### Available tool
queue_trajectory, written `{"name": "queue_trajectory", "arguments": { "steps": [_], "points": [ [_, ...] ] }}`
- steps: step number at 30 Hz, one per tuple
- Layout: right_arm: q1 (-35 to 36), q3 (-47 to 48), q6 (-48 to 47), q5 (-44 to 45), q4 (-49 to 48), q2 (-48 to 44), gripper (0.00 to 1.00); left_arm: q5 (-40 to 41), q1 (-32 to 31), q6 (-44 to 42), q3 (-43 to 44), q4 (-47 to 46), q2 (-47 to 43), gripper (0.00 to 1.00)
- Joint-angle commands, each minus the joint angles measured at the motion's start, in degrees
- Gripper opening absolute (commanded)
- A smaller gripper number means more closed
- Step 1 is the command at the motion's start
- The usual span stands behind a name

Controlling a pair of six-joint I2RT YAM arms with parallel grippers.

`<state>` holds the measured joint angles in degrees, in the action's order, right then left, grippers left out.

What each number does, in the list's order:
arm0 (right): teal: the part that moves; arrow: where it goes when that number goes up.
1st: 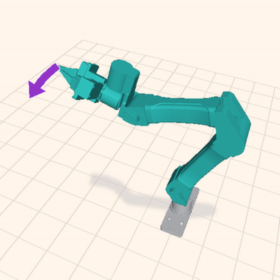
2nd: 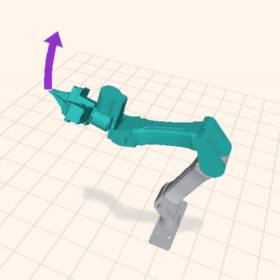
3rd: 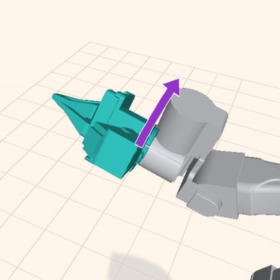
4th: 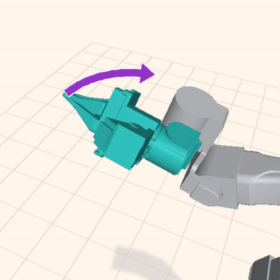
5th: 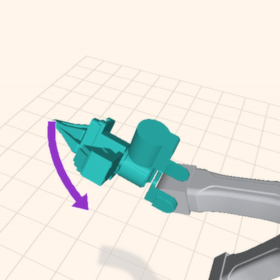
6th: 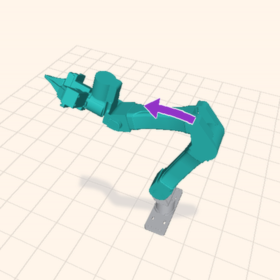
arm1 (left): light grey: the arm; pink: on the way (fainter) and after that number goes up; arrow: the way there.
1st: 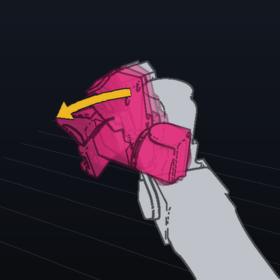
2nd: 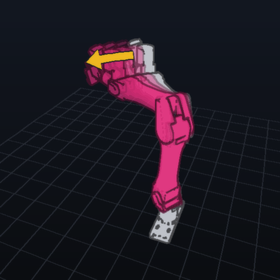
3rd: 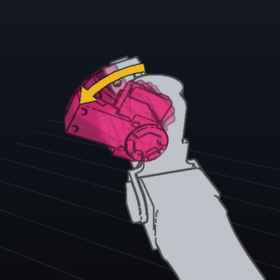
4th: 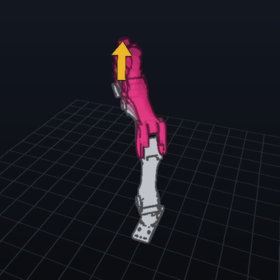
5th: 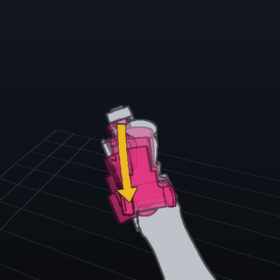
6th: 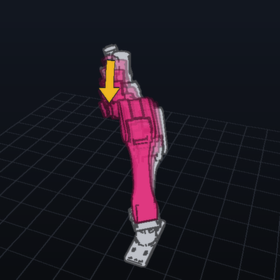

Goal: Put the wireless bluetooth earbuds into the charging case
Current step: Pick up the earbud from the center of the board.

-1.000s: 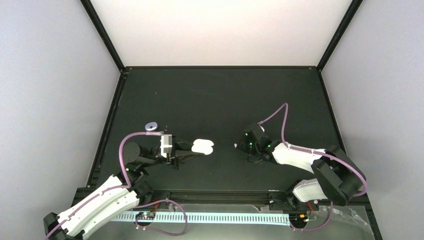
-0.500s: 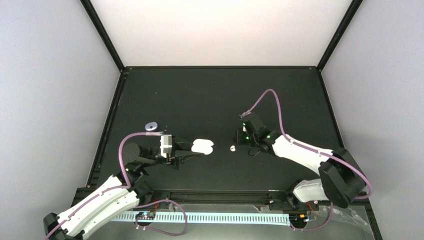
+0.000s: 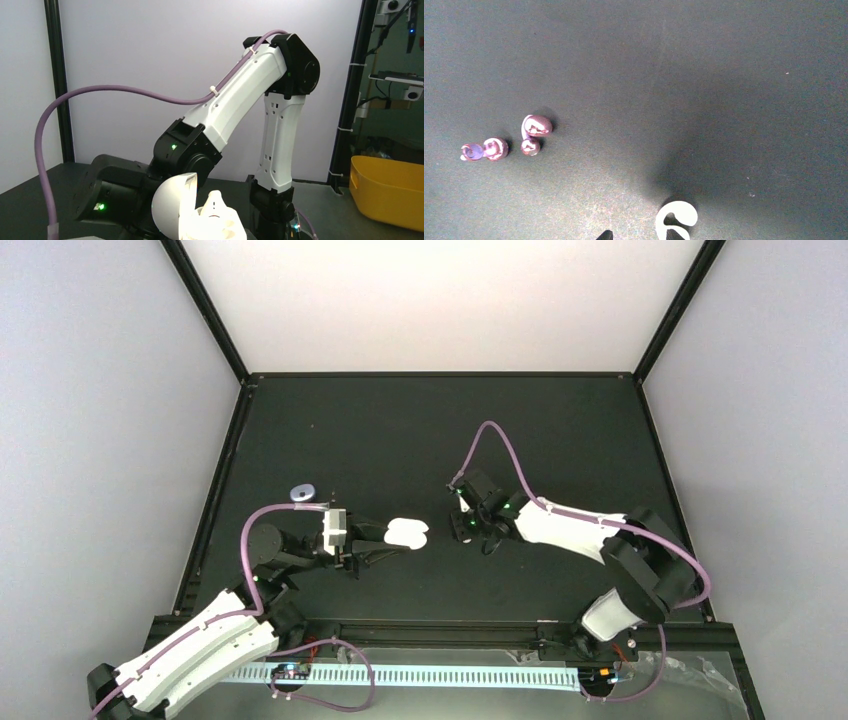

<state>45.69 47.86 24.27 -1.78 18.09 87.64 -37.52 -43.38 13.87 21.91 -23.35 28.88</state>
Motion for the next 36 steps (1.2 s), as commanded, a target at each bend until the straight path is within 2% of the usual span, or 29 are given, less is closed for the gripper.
{"name": "queue_trajectory", "arguments": {
  "steps": [1, 13, 26, 36],
  "points": [
    [0.3, 1.9, -1.0, -0.9, 0.1, 1.9, 0.27, 0.9, -0.4, -1.1, 1.2, 0.3, -1.0, 0.02],
    [0.3, 2.3, -1.5, 1.7, 0.8, 5.2, 0.27, 1.2, -0.5, -1.1, 1.2, 0.6, -1.3, 0.01],
    [0.3, 0.1, -1.6, 7.5, 2.7, 3.1, 0.26, 1.2, -0.6, -1.2, 1.3, 0.4, -1.0, 0.02],
    [0.3, 0.1, -1.5, 9.1, 3.0, 2.7, 0.15, 1.2, -0.6, -1.2, 1.3, 0.6, -1.0, 0.02]
  ]
}}
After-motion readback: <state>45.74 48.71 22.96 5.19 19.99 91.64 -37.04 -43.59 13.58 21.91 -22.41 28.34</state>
